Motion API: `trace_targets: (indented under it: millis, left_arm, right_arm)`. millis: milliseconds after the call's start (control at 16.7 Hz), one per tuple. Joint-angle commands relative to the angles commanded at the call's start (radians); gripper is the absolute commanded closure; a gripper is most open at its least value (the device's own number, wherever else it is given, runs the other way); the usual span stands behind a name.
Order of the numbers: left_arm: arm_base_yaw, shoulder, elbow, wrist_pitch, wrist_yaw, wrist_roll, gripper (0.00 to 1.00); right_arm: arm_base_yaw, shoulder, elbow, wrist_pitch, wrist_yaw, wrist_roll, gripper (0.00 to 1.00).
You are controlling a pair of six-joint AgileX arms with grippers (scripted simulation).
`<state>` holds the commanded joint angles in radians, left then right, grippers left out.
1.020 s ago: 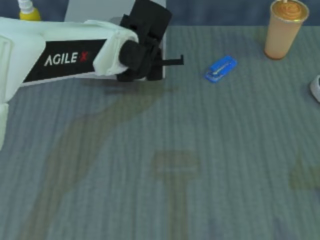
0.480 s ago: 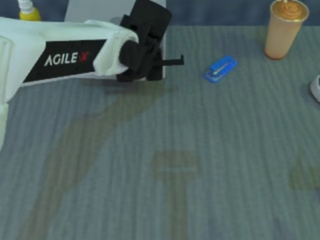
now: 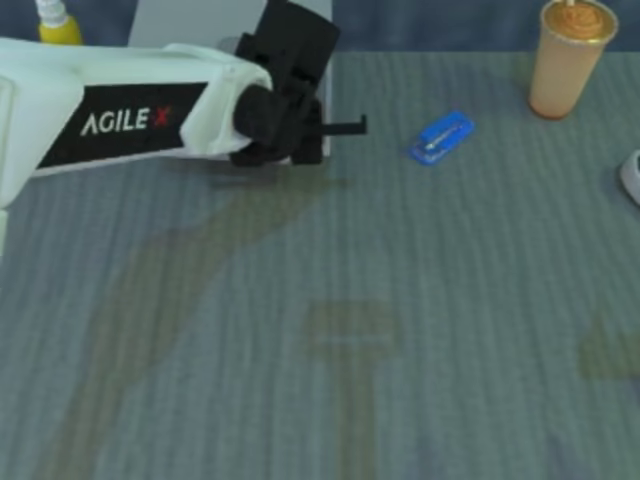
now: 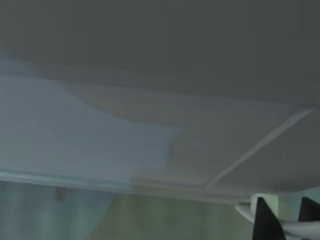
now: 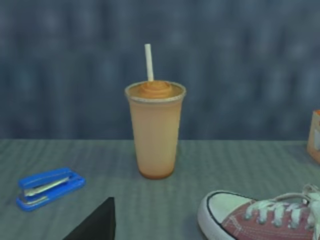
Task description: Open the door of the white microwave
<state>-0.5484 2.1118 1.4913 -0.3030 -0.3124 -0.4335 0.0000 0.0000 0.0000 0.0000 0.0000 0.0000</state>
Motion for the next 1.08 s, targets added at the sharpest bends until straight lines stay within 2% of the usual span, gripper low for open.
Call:
trace_targets:
  millis: [240, 1080]
  left_arm:
    - [0.008, -0.028, -0.040, 0.027, 0.019, 0.035, 1.00]
    - [0.008, -0.028, -0.040, 0.027, 0.019, 0.036, 1.00]
  right_arm:
    - [0.000, 0.000, 0.000, 0.000, 0.000, 0.000, 0.00]
    - [0.000, 0.000, 0.000, 0.000, 0.000, 0.000, 0.00]
